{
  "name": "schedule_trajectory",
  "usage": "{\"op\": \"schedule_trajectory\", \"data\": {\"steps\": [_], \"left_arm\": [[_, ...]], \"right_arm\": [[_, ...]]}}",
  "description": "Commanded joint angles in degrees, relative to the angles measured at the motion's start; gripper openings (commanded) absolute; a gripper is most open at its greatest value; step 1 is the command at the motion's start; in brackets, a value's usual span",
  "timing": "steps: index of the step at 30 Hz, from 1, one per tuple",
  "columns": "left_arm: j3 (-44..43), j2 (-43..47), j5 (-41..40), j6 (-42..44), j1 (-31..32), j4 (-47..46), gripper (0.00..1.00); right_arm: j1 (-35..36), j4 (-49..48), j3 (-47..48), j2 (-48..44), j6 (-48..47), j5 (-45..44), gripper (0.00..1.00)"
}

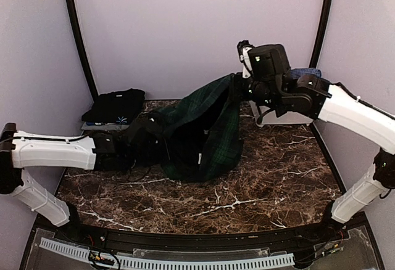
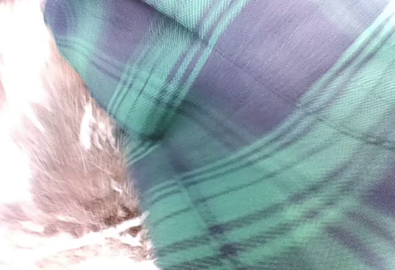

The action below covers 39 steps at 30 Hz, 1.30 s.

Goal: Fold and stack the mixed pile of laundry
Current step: Pick up the crumpled skirt from the center of the board, then flatten out the crumpled skirt at the center of the board.

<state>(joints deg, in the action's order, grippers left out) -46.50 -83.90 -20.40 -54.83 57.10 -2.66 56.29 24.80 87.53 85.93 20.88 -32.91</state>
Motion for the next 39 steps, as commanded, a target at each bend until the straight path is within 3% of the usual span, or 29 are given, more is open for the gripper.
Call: {"op": "schedule_trajectory", "data": {"steps": [1,4,8,13,17,20,23,28,32,34,37,39], "left_arm": [[-18.0,12.8,-13.0,18.0,-1.4,35.2,0.00],[-32.1,15.4,-16.3,26.4,-1.8,51.1,0.00],[-42.7,17.4,-16.1,31.9,-1.8,62.6,0.00],[-46.9,18.2,-8.1,35.4,-1.8,68.2,0.00],[-46.6,16.5,-10.9,35.1,-2.2,72.7,0.01],[-45.9,14.2,-8.1,37.2,-6.5,70.2,0.01],[-45.7,12.1,-3.0,42.5,-16.9,61.0,0.06],[-56.4,0.2,5.2,48.0,-29.0,50.1,0.13],[-76.1,-12.1,7.5,51.1,-32.1,43.8,0.01],[-83.9,-16.6,8.2,52.9,-32.6,42.0,0.00],[-88.3,-18.8,8.1,55.2,-32.9,37.9,0.00],[-87.6,-18.1,8.5,56.6,-32.9,36.5,0.00]], "right_arm": [[-1.4,-4.7,6.7,-8.5,-6.0,-7.3,0.00],[-1.4,0.8,9.7,-10.7,-7.1,-6.2,0.00],[-1.1,8.9,11.6,-14.1,-6.3,1.0,0.00],[-0.6,18.3,10.4,-16.3,-5.1,12.3,0.00],[-0.7,23.5,8.2,-15.9,-2.6,8.0,0.00],[-4.1,18.2,4.2,-16.5,-3.0,6.7,0.00],[-11.6,9.8,2.9,-13.4,-4.9,11.9,0.00],[-19.9,0.3,13.0,-1.2,-10.0,17.3,0.00],[-22.9,-0.5,31.9,11.0,-15.2,19.1,0.00],[-23.7,1.1,41.3,15.5,-17.2,19.6,0.00],[-24.3,0.9,48.6,17.9,-19.9,20.0,0.00],[-24.4,-0.9,46.2,16.6,-20.5,20.8,0.00]]}}
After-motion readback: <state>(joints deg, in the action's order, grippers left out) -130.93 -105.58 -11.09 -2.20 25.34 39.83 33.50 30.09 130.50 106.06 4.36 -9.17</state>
